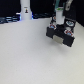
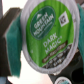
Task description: Open the kcup holder, insert the kcup into the holder, and close the kcup holder
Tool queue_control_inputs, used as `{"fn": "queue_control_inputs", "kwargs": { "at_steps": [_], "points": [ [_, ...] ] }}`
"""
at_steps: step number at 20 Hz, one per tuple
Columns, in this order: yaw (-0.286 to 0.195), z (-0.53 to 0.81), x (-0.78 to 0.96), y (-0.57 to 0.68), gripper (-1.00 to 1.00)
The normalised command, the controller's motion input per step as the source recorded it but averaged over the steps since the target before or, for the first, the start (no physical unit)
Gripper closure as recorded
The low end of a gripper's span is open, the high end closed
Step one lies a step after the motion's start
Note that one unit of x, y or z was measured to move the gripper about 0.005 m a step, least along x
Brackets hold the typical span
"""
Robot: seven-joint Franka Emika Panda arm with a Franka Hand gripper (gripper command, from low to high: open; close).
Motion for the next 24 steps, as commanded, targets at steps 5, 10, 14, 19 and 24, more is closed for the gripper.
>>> {"fn": "queue_control_inputs", "kwargs": {
  "at_steps": [5,10,14,19,24],
  "points": [
    [0.072,-0.01,-0.02,0.57,1.0],
    [0.094,-0.03,-0.19,0.51,1.0],
    [0.108,-0.02,-0.29,0.46,1.0],
    [0.123,-0.03,-0.32,0.38,1.0],
    [0.119,-0.13,-0.24,0.2,1.0]
  ]
}}
